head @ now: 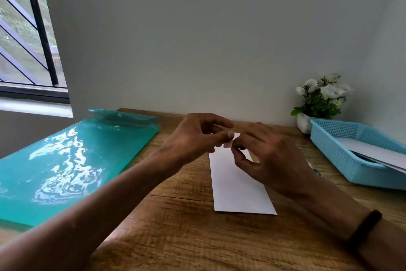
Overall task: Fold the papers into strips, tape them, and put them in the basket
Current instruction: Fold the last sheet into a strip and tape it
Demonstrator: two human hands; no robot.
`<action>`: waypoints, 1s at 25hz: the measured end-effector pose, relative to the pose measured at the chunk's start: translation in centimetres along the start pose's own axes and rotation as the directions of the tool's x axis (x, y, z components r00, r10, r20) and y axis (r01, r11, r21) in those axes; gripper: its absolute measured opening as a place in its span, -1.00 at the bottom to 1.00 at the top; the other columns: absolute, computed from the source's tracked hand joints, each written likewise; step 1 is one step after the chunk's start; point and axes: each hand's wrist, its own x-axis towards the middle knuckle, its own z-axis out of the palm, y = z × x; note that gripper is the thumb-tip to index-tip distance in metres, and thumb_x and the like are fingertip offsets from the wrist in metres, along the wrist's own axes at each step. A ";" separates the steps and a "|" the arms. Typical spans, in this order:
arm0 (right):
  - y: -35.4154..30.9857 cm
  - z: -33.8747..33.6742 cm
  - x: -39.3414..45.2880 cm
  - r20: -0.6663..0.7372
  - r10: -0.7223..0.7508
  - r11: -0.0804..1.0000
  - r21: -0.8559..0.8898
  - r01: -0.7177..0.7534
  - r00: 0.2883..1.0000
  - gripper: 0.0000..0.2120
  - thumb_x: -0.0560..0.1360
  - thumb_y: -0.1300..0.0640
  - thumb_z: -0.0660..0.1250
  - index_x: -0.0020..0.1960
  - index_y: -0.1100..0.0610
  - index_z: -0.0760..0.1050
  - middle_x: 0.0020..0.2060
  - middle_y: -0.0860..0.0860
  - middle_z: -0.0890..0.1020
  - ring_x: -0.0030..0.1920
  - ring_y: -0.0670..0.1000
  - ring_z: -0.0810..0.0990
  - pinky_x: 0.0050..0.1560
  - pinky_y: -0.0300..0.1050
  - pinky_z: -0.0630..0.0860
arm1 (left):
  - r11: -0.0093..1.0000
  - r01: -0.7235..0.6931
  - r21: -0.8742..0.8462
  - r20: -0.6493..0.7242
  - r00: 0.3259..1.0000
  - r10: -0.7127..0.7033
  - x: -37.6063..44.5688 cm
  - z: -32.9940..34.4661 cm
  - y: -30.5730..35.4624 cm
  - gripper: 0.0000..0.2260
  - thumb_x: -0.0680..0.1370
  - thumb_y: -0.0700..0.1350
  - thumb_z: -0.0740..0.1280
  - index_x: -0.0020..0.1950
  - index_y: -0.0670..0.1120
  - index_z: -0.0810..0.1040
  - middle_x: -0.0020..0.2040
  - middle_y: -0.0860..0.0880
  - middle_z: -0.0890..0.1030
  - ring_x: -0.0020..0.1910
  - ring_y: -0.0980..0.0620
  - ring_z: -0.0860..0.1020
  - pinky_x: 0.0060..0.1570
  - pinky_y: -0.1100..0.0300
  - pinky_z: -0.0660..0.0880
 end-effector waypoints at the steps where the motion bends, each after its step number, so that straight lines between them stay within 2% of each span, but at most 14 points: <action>1: 0.0 -0.1 0.0 0.016 -0.022 1.000 -0.022 0.022 1.000 -0.89 0.50 0.19 0.47 0.02 0.17 0.67 -0.06 0.10 0.71 -0.07 0.09 0.67 -0.10 0.00 0.65 | 1.000 0.017 -0.018 -0.012 1.000 -0.017 -0.1 0.0 -0.2 -0.74 0.56 -0.04 0.50 0.24 0.01 0.67 -0.07 0.05 0.76 -0.08 0.15 0.71 -0.14 0.28 0.64; 3: 0.0 -0.3 0.1 0.025 -0.063 0.996 -0.067 0.065 0.998 -0.91 0.51 0.20 0.46 0.00 0.19 0.67 -0.08 0.11 0.71 -0.09 0.10 0.66 -0.13 0.01 0.64 | 0.996 0.067 -0.061 -0.033 0.997 -0.069 -0.1 0.0 -0.6 -0.70 0.53 0.01 0.52 0.24 0.03 0.66 -0.09 0.04 0.76 -0.09 0.14 0.71 -0.14 0.27 0.65; 6: 0.0 -0.5 0.2 0.030 -0.102 0.987 -0.119 0.105 0.994 -0.88 0.50 0.20 0.44 0.00 0.20 0.69 -0.11 0.12 0.71 -0.12 0.10 0.67 -0.17 -0.05 0.62 | 0.983 0.141 -0.119 0.008 0.990 -0.141 0.0 -0.1 -0.5 -0.64 0.49 0.09 0.54 0.25 0.06 0.65 -0.06 0.04 0.77 -0.09 0.14 0.72 -0.12 0.26 0.65; 9: 0.1 -0.6 0.3 0.036 -0.104 0.986 -0.130 0.108 0.994 -0.90 0.53 0.18 0.42 -0.01 0.19 0.68 -0.13 0.11 0.70 -0.14 0.09 0.64 -0.20 -0.05 0.61 | 0.976 0.161 -0.147 0.018 0.987 -0.160 0.0 -0.4 -0.4 -0.66 0.49 -0.02 0.55 0.26 0.04 0.65 -0.07 0.00 0.77 -0.12 0.13 0.71 -0.14 0.27 0.63; 12: 0.0 -0.5 0.1 0.072 -0.081 0.992 -0.091 0.088 0.994 -0.89 0.53 0.15 0.45 0.01 0.16 0.69 -0.10 0.09 0.70 -0.13 0.08 0.64 -0.20 -0.03 0.61 | 0.980 0.151 -0.129 -0.033 0.987 -0.156 -0.1 -0.5 -0.4 -0.70 0.52 -0.08 0.53 0.24 0.03 0.66 -0.06 -0.01 0.76 -0.10 0.09 0.71 -0.14 0.25 0.64; 14: -0.1 -0.4 0.0 0.088 -0.008 1.000 0.003 0.008 0.996 -0.82 0.52 0.03 0.47 0.02 0.12 0.69 -0.09 0.04 0.71 -0.14 0.02 0.65 -0.19 -0.07 0.64 | 0.986 0.125 -0.109 -0.070 0.989 -0.133 -0.1 -0.3 -0.4 -0.70 0.53 -0.09 0.52 0.25 0.04 0.65 -0.07 0.02 0.77 -0.11 0.10 0.71 -0.15 0.27 0.65; 16: -0.6 -0.1 0.2 0.075 0.198 0.966 0.156 -0.207 0.977 -0.66 0.52 -0.20 0.42 0.01 0.07 0.69 -0.12 -0.04 0.71 -0.20 -0.08 0.63 -0.23 -0.13 0.67 | 0.995 0.072 -0.068 -0.120 0.990 -0.080 -0.1 -0.2 -0.4 -0.67 0.53 -0.07 0.53 0.28 0.06 0.63 -0.08 0.05 0.77 -0.13 0.16 0.72 -0.13 0.26 0.65; 17: -0.9 0.0 0.4 0.077 0.352 0.899 0.248 -0.360 0.933 -0.57 0.50 -0.32 0.38 0.01 0.05 0.68 -0.13 -0.08 0.70 -0.22 -0.12 0.63 -0.25 -0.15 0.67 | 0.998 0.042 -0.051 -0.148 0.988 -0.049 -0.1 -0.1 -0.4 -0.65 0.52 -0.06 0.53 0.30 0.06 0.62 -0.08 0.06 0.77 -0.12 0.19 0.72 -0.09 0.24 0.65; 18: -1.1 0.0 0.6 0.103 0.504 0.794 0.334 -0.507 0.857 -0.51 0.47 -0.39 0.36 0.03 0.03 0.67 -0.13 -0.11 0.69 -0.22 -0.11 0.64 -0.25 -0.17 0.68 | 0.999 0.015 -0.041 -0.177 0.984 -0.022 -0.1 0.0 -0.4 -0.63 0.52 -0.05 0.53 0.31 0.06 0.61 -0.06 0.07 0.77 -0.10 0.20 0.73 -0.05 0.22 0.65; 20: -1.4 0.1 1.1 0.199 0.702 0.530 0.494 -0.689 0.683 -0.48 0.39 -0.38 0.41 0.10 0.01 0.61 -0.08 -0.10 0.71 -0.17 -0.06 0.71 -0.24 -0.15 0.71 | 0.999 -0.028 -0.038 -0.213 0.977 0.019 -0.3 0.2 -0.3 -0.61 0.53 -0.02 0.52 0.35 0.07 0.59 -0.02 0.08 0.77 -0.06 0.23 0.72 0.02 0.19 0.65; 23: -1.5 -0.1 1.4 0.354 0.794 0.148 0.675 -0.723 0.494 -0.48 0.38 -0.20 0.54 0.20 0.07 0.54 -0.05 0.02 0.76 -0.18 0.00 0.77 -0.21 -0.06 0.73 | 0.997 -0.075 -0.022 -0.197 0.978 0.070 -0.4 0.8 -0.3 -0.59 0.56 -0.04 0.49 0.40 0.09 0.55 0.03 0.12 0.77 0.00 0.26 0.71 0.01 0.24 0.67; 25: -1.4 -0.4 1.4 0.423 0.803 -0.022 0.725 -0.688 0.420 -0.49 0.38 -0.10 0.59 0.22 0.09 0.55 -0.05 0.06 0.78 -0.14 0.03 0.78 -0.15 -0.02 0.74 | 0.995 -0.098 -0.009 -0.154 0.983 0.095 -0.6 1.1 -0.2 -0.57 0.59 -0.09 0.47 0.44 0.12 0.51 0.07 0.14 0.76 0.04 0.28 0.70 0.03 0.26 0.65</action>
